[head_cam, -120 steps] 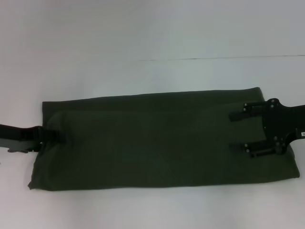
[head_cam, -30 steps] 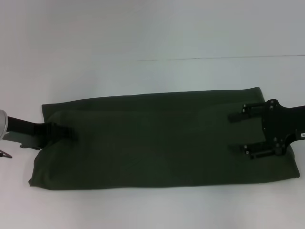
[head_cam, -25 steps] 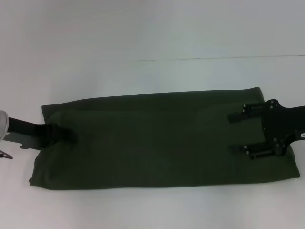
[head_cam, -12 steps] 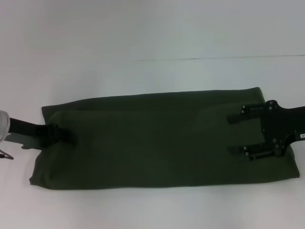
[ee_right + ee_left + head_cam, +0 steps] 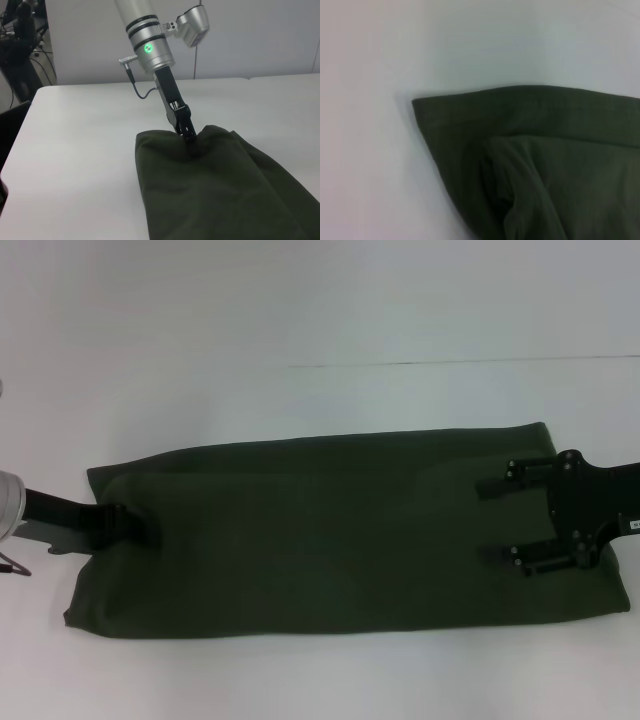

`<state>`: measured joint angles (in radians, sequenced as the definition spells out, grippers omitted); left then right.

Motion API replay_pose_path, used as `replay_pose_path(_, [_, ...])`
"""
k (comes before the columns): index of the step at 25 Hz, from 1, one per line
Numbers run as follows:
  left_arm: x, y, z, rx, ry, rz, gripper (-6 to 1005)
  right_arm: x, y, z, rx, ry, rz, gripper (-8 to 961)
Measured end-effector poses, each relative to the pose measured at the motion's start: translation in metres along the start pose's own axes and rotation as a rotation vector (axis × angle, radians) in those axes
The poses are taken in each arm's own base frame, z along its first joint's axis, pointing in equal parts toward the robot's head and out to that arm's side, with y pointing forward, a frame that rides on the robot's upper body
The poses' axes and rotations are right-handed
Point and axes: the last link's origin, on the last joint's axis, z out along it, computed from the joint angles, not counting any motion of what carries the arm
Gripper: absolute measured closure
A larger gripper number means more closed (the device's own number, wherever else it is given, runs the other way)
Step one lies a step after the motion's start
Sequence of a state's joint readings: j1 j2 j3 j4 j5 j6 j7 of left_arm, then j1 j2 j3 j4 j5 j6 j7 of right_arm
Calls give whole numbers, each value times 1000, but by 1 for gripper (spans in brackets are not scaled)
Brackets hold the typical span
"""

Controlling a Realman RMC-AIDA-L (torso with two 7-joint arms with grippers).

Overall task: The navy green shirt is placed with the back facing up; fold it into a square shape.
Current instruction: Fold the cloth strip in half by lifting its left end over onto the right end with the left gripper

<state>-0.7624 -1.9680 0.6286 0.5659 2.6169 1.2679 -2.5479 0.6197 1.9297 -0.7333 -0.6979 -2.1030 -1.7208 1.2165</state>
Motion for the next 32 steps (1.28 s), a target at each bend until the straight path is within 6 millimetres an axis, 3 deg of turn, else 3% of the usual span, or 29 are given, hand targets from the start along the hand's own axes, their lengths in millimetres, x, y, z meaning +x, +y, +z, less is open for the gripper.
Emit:
replay_pose_path(4, [0,0,0,0,-1,0,560,0,0,0,1,1,1,158])
replay_pose_path(15, [0,0,0,1,2,0,554,0,0,0,3,1,0,158])
replay_pose_path(24, [0,0,0,0,-1,5,688,0,0,0,0,0,0,159])
replay_pose_path(32, [0,1,0,-1,0,8,691,0,0,0,0,0,0,159])
